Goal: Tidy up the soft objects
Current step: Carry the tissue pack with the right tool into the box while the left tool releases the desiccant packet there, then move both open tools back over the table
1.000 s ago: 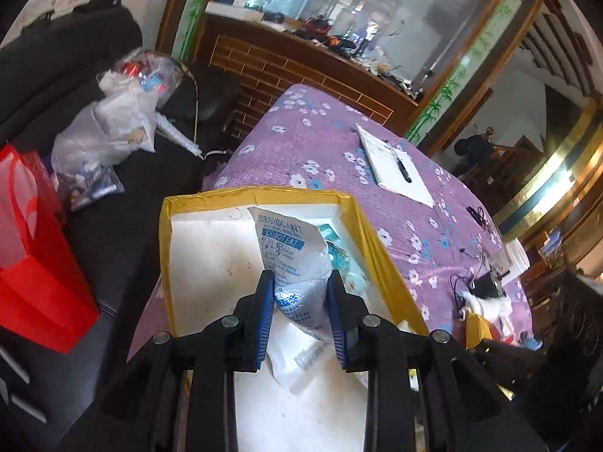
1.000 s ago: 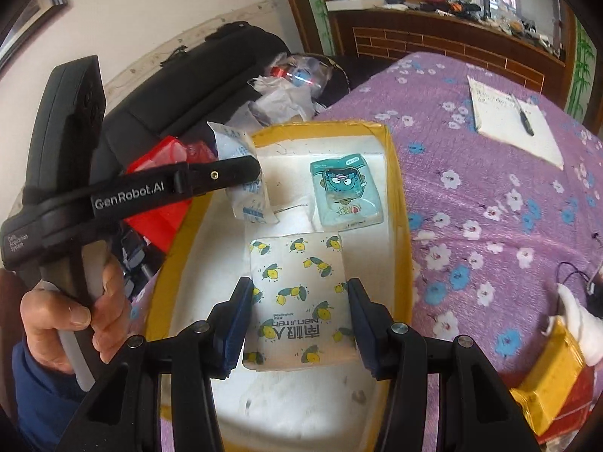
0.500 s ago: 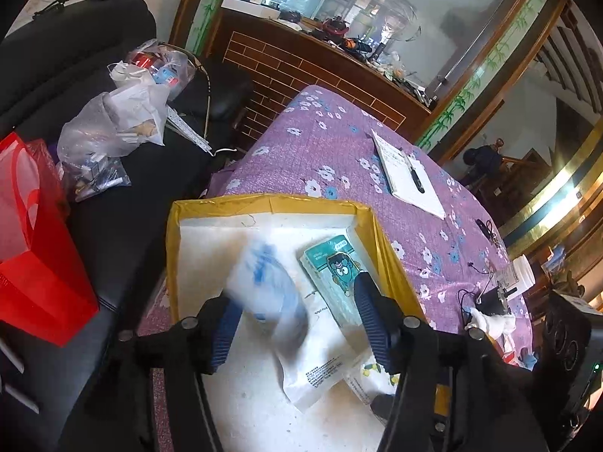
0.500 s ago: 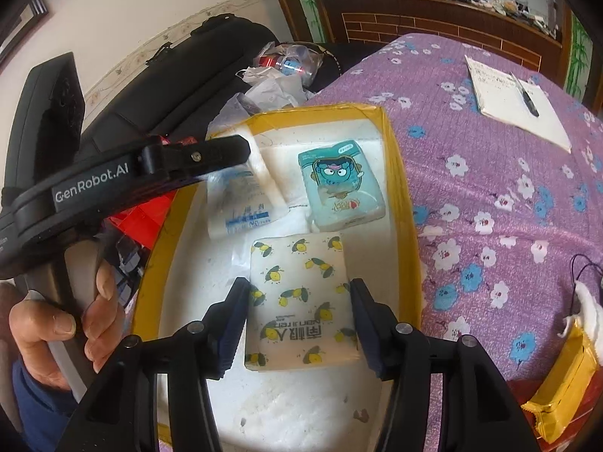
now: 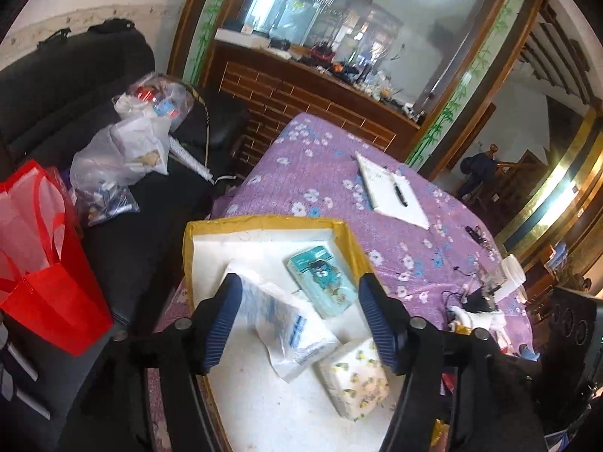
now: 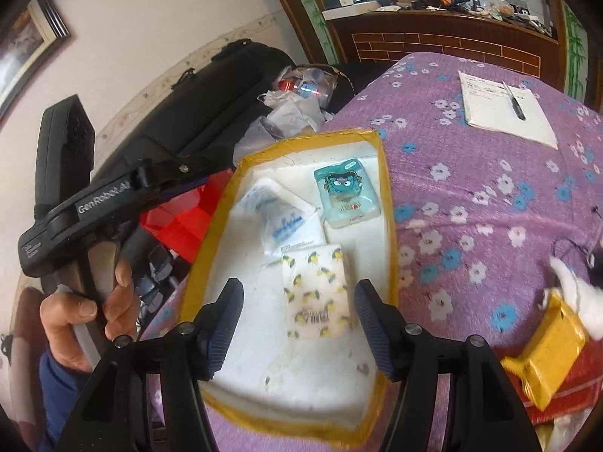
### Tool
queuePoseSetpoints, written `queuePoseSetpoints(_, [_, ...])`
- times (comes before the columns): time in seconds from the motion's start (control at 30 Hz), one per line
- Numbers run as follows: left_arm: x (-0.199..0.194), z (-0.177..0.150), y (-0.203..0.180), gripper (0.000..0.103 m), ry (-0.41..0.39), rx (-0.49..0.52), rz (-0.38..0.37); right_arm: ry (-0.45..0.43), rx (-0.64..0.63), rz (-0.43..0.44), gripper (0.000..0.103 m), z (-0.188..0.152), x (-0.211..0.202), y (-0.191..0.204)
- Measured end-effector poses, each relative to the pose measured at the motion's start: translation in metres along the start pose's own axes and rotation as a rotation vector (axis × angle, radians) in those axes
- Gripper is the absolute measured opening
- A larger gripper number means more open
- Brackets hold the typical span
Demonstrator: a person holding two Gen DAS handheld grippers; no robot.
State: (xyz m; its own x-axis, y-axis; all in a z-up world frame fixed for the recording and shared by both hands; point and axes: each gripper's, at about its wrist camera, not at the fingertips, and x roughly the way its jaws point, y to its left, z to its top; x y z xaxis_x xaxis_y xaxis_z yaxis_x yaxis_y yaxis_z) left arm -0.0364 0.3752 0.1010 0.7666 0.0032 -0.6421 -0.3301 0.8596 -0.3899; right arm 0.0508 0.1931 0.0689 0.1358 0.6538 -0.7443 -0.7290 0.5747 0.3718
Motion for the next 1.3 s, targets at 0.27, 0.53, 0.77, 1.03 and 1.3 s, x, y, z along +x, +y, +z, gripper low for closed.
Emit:
queuePoseSetpoints(0.27, [-0.019,-0.013,-0.029,0.067,-0.019,0.049,-0.038,-0.025,0.041,0.057,0.068,-0.034,-0.035,-0.011])
queuePoseSetpoints(0.53, [-0.027,-0.045,-0.083,0.068,-0.004,0.128,-0.127,-0.078,0.095,0.097,0.069,-0.067,-0.083,-0.042])
queuePoseSetpoints(0.77, [-0.022,-0.097,-0.159,0.074,0.044,0.296,-0.216,-0.141,0.208,0.083,0.07,-0.101,-0.127,-0.099])
queuePoseSetpoints(1.03, [0.005,-0.169,-0.228,0.074,0.165,0.455,-0.321,-0.28,0.351,-0.021,0.073,-0.149,-0.198,-0.177])
queuePoseSetpoints(1.3, [0.03,-0.206,-0.269,0.076,0.233,0.661,-0.288,-0.307,0.458,-0.029,0.074,-0.193,-0.222,-0.222])
